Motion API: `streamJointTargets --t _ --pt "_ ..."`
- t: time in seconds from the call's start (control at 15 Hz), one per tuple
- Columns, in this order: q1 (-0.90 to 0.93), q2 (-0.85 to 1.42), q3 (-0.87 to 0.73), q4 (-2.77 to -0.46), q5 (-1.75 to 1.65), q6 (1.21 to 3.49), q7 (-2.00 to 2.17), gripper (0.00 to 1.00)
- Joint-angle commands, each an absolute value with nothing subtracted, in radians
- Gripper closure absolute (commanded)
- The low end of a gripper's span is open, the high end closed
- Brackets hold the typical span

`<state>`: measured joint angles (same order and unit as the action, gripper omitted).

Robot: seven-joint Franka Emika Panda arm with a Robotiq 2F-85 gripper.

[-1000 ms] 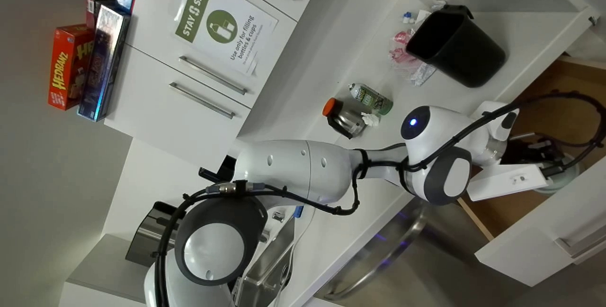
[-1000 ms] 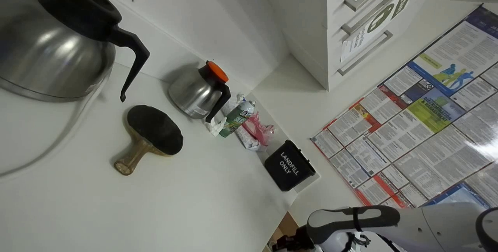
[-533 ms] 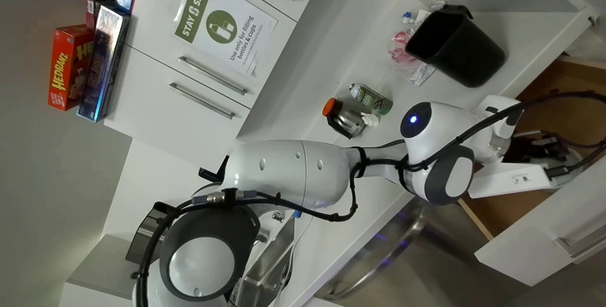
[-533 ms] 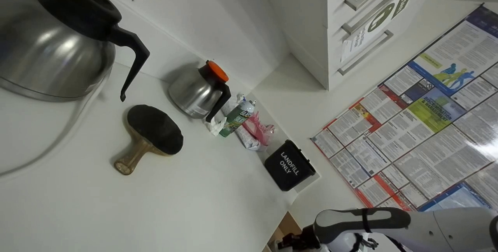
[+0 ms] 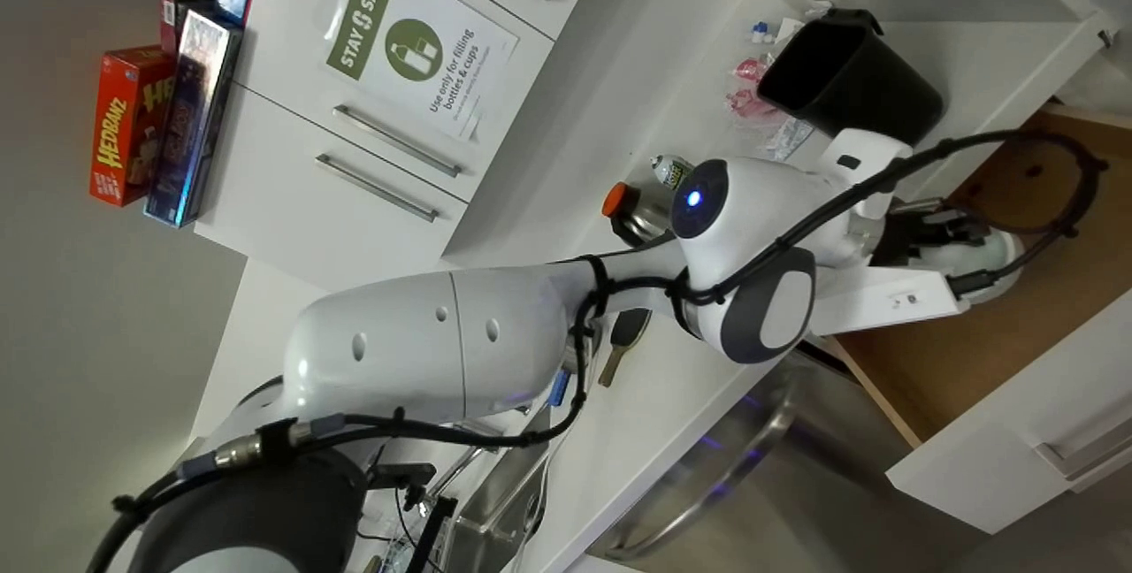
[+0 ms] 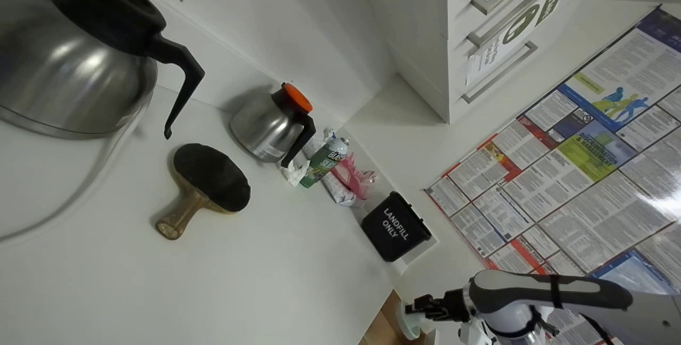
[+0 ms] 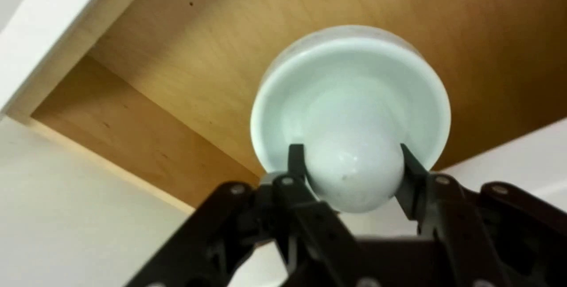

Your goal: Open the topmost drawer, remove the white object from the drawer and place it on the counter, close the open drawer

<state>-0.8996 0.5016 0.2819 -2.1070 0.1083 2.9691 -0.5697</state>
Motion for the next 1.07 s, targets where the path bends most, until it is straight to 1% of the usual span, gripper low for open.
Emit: streamJointTargets --t 0.0,0.13,0.33,0.67,1.0 --pt "-0.99 0.368 0.431 -2.198 0.189 2.966 -0.628 0.75" --pt "-1.03 0.31 0.522 -2.222 0.239 2.962 -0.646 0.75" --pt "-1.042 0.233 0.628 -2.243 0.293 2.947 -0.648 0.75" --pt "-0.946 0.201 0.697 -2.247 0.255 2.95 -0.594 0.75" --pt "-0.821 0.226 0.703 -2.251 0.225 2.965 -0.573 0.75"
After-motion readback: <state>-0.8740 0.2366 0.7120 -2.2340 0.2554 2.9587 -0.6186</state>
